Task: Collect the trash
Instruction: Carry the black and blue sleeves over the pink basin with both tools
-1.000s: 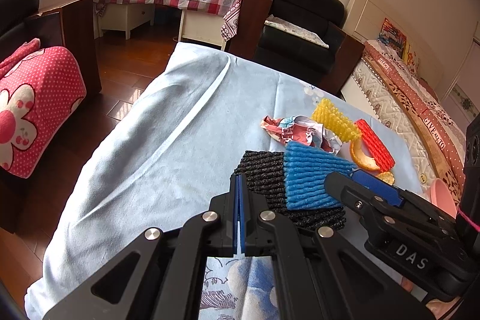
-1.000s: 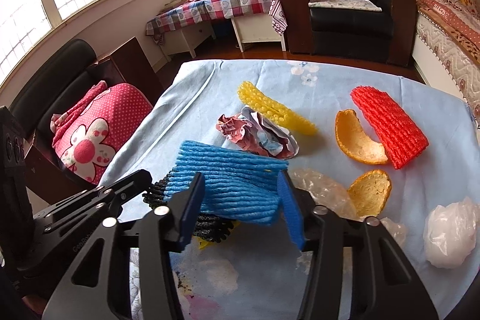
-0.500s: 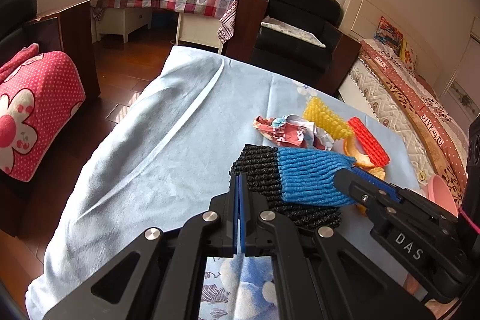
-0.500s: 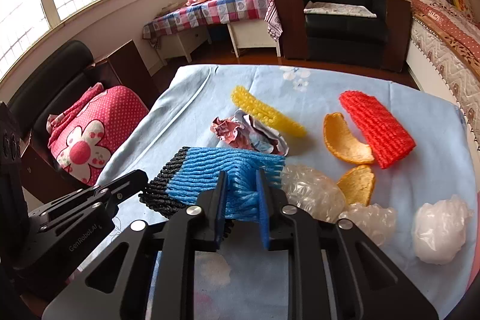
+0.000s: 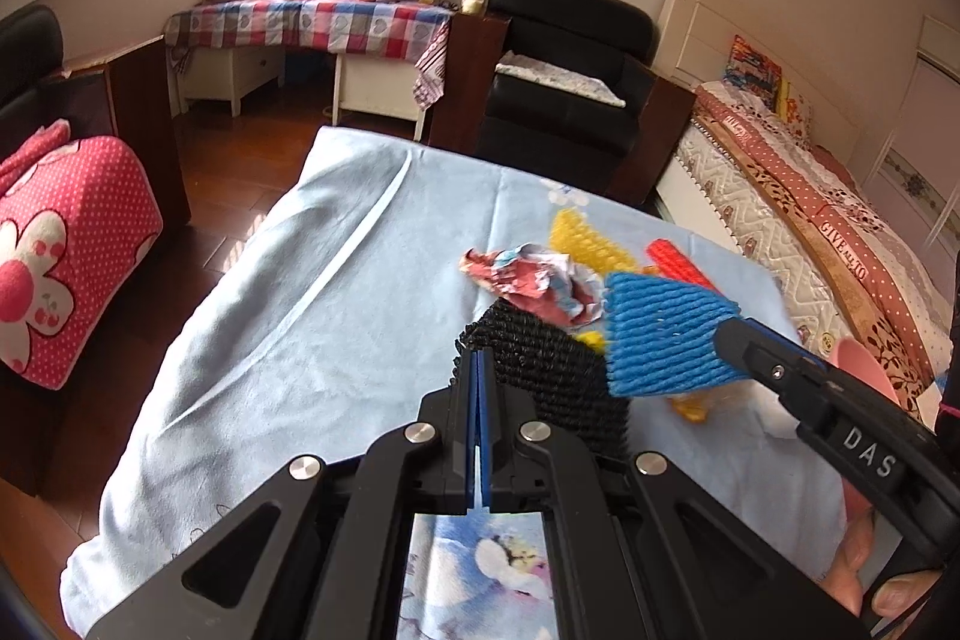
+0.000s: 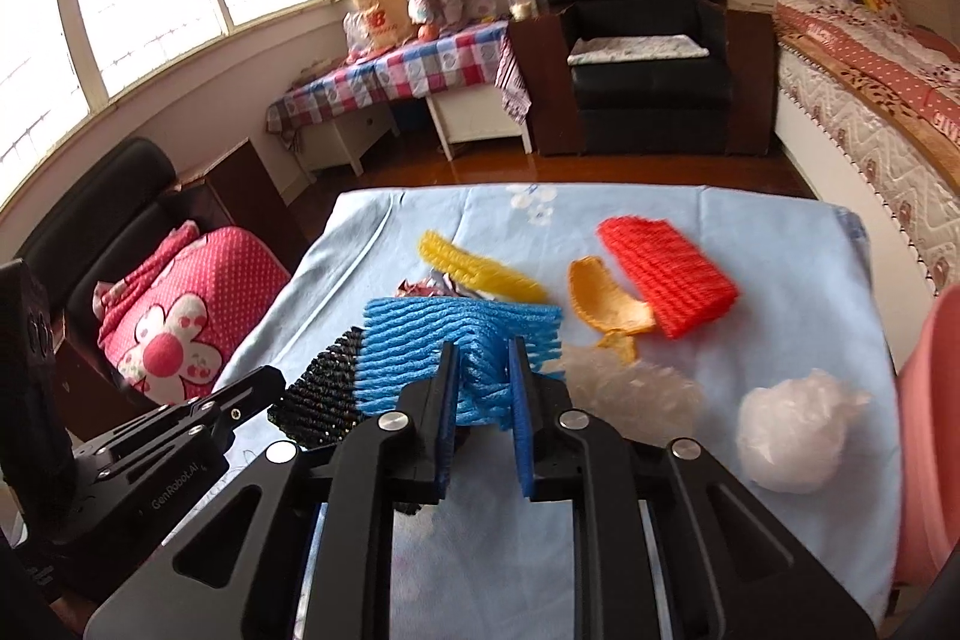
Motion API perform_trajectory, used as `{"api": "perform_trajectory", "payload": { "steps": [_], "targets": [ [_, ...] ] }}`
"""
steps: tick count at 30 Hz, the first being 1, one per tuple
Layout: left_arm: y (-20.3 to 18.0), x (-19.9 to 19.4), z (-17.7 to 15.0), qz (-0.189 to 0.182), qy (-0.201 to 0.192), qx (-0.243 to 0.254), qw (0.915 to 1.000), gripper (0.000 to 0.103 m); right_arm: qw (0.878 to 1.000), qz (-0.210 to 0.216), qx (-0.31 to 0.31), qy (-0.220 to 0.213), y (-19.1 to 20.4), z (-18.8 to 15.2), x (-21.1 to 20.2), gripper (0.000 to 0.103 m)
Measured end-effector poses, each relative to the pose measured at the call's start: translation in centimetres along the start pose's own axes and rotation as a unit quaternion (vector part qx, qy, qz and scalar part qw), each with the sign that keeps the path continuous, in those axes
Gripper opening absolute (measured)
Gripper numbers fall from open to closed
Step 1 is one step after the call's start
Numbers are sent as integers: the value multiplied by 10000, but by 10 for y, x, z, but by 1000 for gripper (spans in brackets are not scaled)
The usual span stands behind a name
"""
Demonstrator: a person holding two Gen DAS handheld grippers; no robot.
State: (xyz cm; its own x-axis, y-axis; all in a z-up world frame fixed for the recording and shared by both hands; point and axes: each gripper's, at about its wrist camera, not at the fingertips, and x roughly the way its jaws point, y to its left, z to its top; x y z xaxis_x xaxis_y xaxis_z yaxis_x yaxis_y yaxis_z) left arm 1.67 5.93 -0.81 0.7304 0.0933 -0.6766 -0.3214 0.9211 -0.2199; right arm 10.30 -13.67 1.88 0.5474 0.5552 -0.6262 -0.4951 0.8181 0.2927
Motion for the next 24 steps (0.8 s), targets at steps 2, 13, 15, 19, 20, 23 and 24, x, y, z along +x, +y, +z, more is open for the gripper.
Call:
{"api": "perform_trajectory", "payload": {
  "steps": [2,13,15,19,20,23,24],
  "targets": [
    [-6,-6,1,-45,-55,60,10000,0,9999,-49,64,-101,-4,0,-11,16],
    [-52,-40,6,-498,-413,452,9969,0,9960,-432,476,-615,-41,-6,-74,16],
    [-60,-47,8,-766,-468,458,9949,0,9945,-542,570,-694,-49,-9,-85,16],
    [-79,-56,11,-1078,-572,587,9908,0,9910,-718,767,-826,-67,-13,-102,17],
    [-84,-58,12,-1129,-579,614,9900,0,9899,-764,823,-865,-72,-15,-107,16],
    [-104,-60,14,-1328,-572,755,9866,0,9860,-936,958,-993,-88,-19,-122,16],
    [-113,-61,14,-1387,-567,826,9853,0,9849,-989,981,-1029,-92,-21,-126,16]
  ]
}}
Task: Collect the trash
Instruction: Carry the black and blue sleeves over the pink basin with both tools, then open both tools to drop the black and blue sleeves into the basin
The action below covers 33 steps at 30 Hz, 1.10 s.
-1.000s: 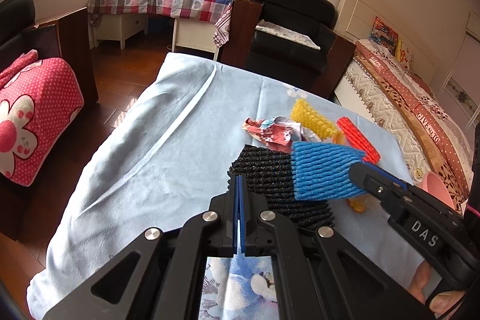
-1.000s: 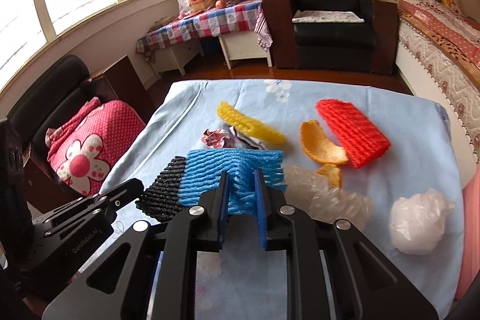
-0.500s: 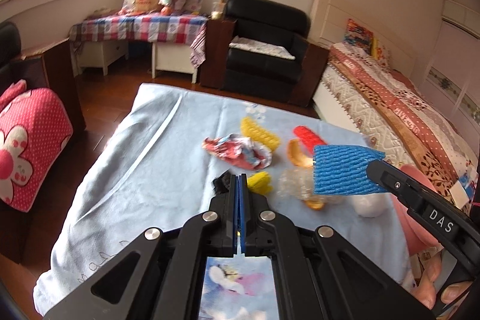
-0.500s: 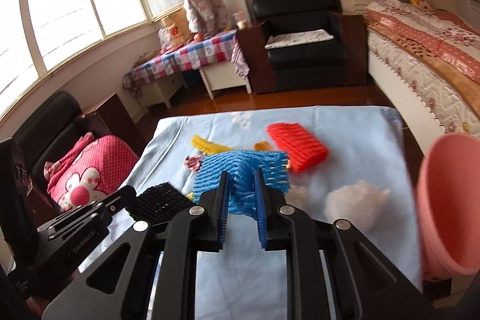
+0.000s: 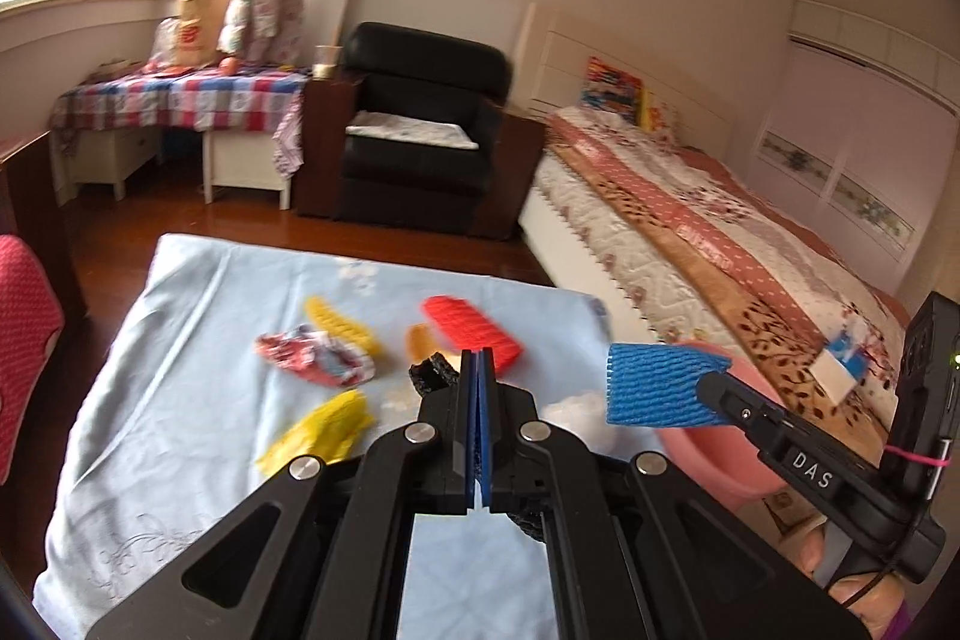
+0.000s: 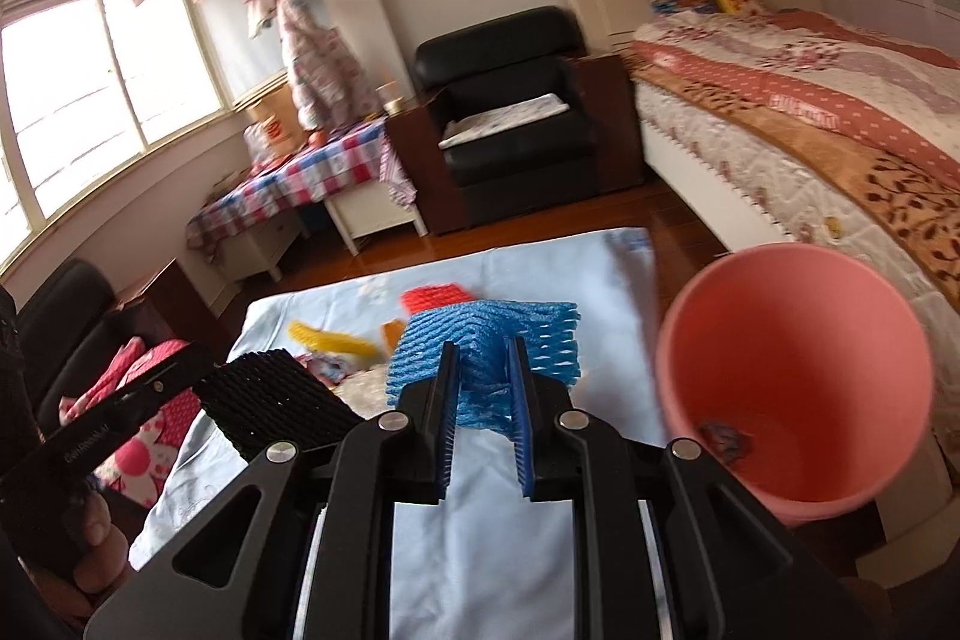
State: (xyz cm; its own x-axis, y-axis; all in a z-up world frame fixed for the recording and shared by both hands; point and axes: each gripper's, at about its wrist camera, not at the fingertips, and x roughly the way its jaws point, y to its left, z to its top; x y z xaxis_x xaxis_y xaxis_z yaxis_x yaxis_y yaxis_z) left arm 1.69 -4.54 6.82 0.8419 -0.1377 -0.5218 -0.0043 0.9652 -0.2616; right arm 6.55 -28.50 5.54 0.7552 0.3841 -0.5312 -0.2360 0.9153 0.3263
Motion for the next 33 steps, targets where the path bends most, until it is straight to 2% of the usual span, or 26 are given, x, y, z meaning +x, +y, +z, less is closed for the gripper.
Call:
{"api": "perform_trajectory", "payload": {
  "steps": [9,13,17,24,29,33],
  "targets": [
    [-73,23,12,-711,16,470,9964,0,9967,-559,454,-365,-62,1,-34,17],
    [-98,36,21,-1200,109,484,9915,0,9942,-712,677,-443,-87,-1,-41,17],
    [-120,51,24,-1491,171,627,9867,0,9907,-953,794,-558,-109,1,-46,17],
    [-167,89,17,-1696,479,808,9810,0,9835,-1471,866,-595,-143,-1,-45,17],
    [-201,115,4,-1679,652,1113,9773,0,9796,-1794,770,-475,-157,-6,-39,17],
    [-214,134,-5,-1705,813,1151,9752,0,9770,-1949,796,-323,-169,-9,-32,17]
  ]
}}
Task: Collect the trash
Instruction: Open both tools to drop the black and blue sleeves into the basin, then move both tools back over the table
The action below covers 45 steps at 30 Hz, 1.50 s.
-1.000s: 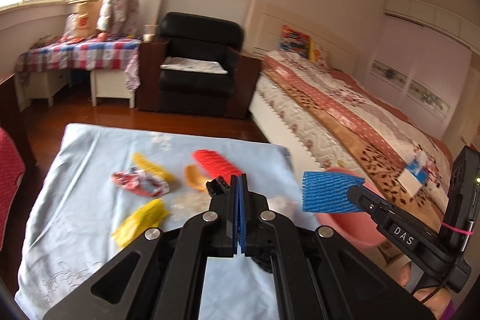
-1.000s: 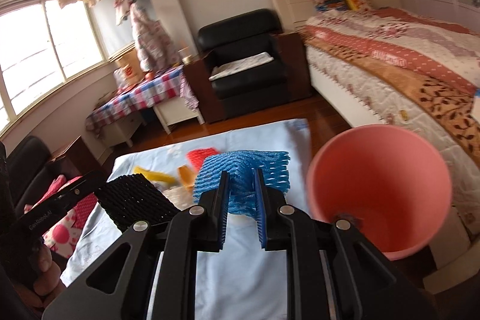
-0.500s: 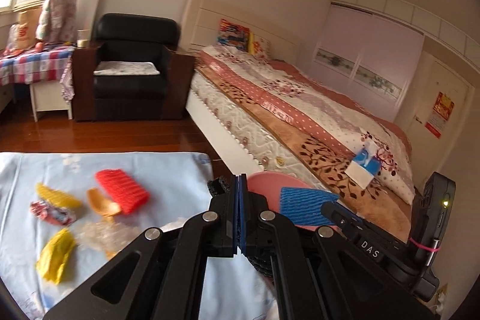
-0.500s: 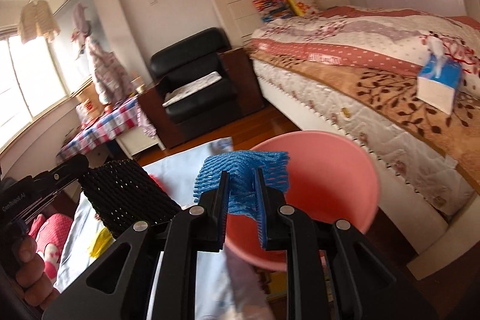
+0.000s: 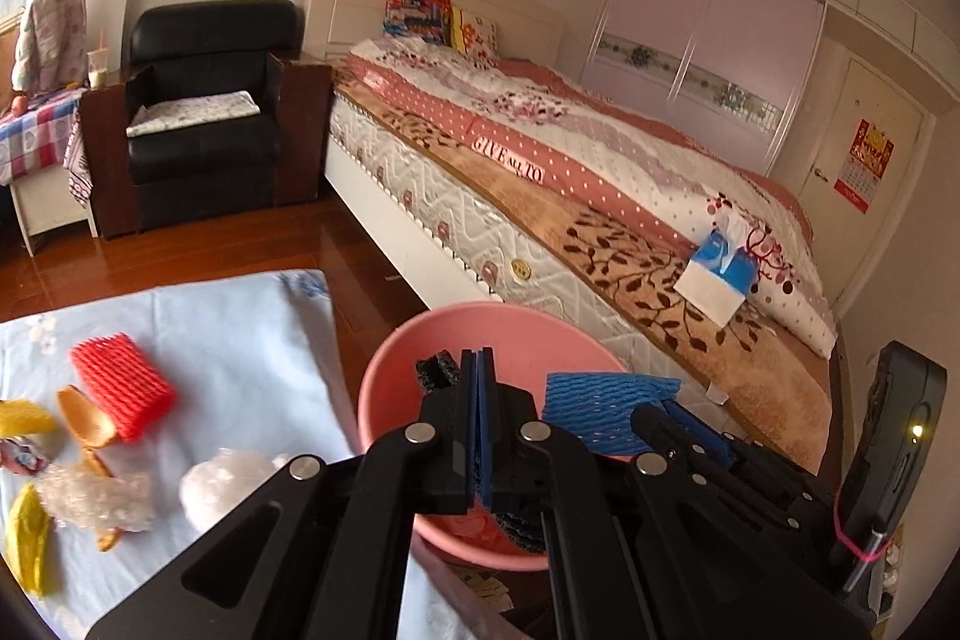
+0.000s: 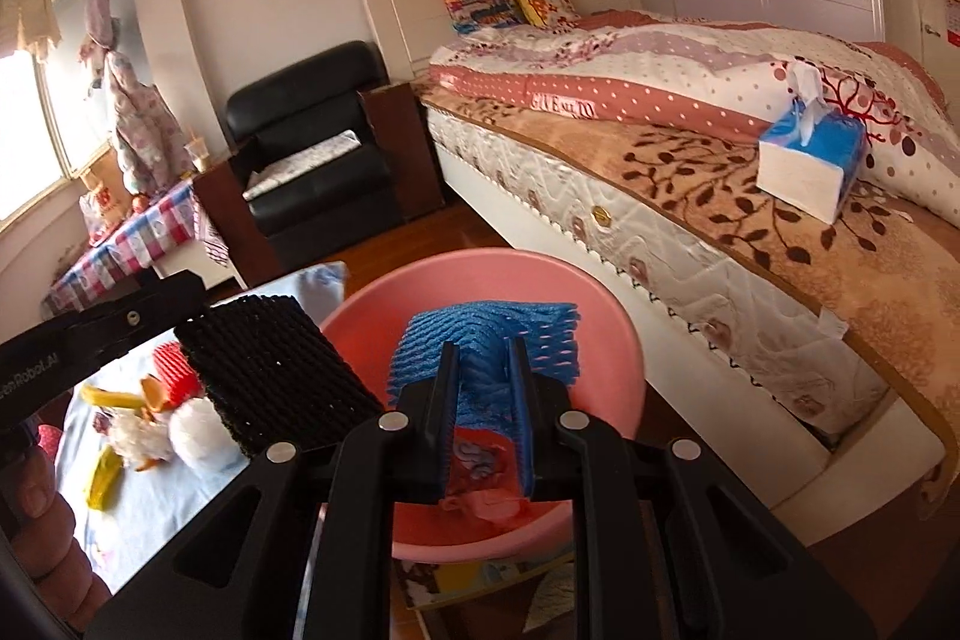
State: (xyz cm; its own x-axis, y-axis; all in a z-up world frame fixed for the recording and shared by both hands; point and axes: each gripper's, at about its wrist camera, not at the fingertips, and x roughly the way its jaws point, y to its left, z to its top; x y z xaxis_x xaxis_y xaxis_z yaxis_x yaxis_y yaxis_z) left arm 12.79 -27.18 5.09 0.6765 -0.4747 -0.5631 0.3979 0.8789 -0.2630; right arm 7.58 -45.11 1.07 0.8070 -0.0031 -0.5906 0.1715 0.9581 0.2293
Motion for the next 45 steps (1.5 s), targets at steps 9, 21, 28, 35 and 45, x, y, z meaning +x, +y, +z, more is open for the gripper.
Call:
{"api": "perform_trajectory", "payload": {
  "steps": [9,21,28,35,45],
  "targets": [
    [2,30,-9,124,217,24,9997,3,9994,-138,-1,302,-3,-8,17,17],
    [11,28,-19,352,313,8,9989,51,9981,-111,-8,613,-6,-15,33,43],
    [19,15,-22,465,329,-37,9984,53,9982,-65,-116,586,2,-13,28,45],
    [36,-11,-28,739,294,-148,9967,53,9989,87,-249,388,19,-11,10,45],
    [95,-73,-54,1515,274,-333,9875,53,9935,863,-648,358,77,-19,-9,45]
  ]
}}
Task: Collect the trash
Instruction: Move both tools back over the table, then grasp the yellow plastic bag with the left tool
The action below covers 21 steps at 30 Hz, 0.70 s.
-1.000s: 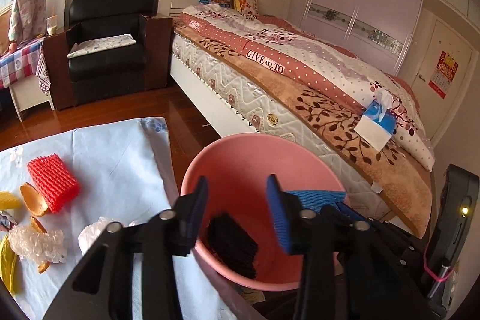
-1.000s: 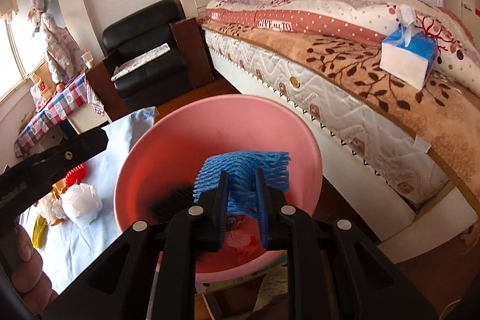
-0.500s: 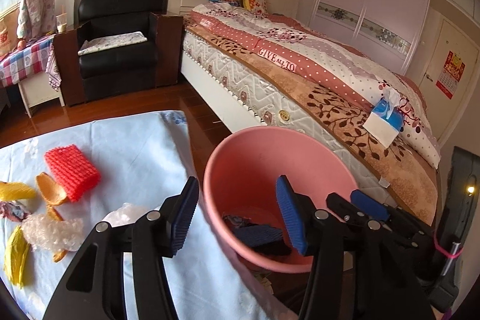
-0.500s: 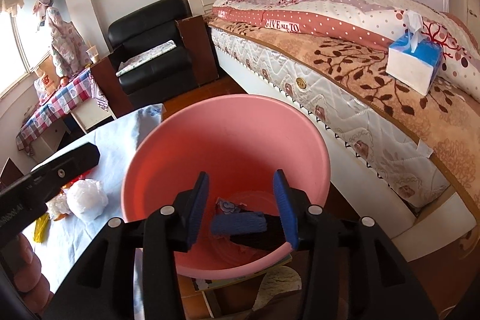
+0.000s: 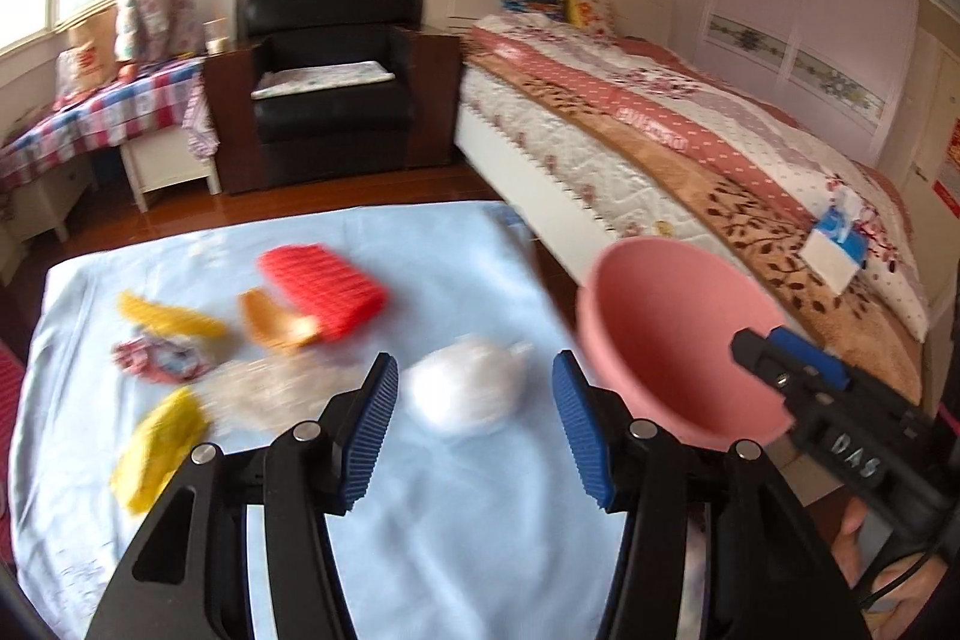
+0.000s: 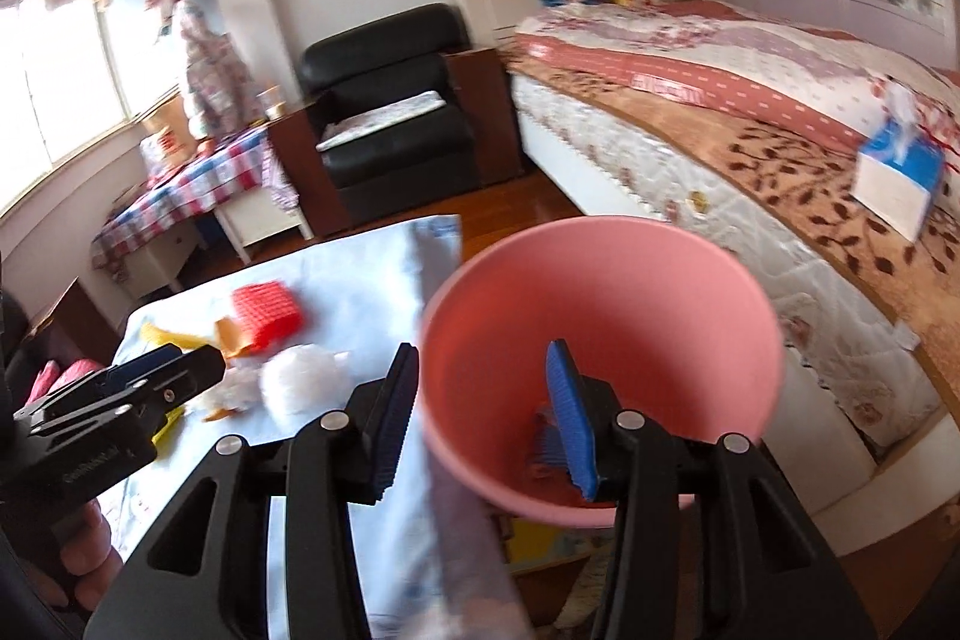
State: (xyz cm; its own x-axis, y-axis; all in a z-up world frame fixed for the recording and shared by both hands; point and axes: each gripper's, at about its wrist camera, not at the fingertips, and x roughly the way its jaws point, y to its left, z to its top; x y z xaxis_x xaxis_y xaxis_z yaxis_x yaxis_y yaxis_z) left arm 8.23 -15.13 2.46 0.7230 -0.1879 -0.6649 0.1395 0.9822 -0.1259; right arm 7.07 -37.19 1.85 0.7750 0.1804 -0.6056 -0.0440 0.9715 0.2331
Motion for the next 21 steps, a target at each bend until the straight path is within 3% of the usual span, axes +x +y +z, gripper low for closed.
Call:
{"api": "perform_trajectory", "payload": {
  "steps": [11,21],
  "targets": [
    [108,-24,-33,894,289,-471,9945,53,9968,551,-445,366,64,-9,16,45],
    [157,-12,-47,1080,550,-786,9895,58,9903,919,-724,752,106,-19,37,45]
  ]
}}
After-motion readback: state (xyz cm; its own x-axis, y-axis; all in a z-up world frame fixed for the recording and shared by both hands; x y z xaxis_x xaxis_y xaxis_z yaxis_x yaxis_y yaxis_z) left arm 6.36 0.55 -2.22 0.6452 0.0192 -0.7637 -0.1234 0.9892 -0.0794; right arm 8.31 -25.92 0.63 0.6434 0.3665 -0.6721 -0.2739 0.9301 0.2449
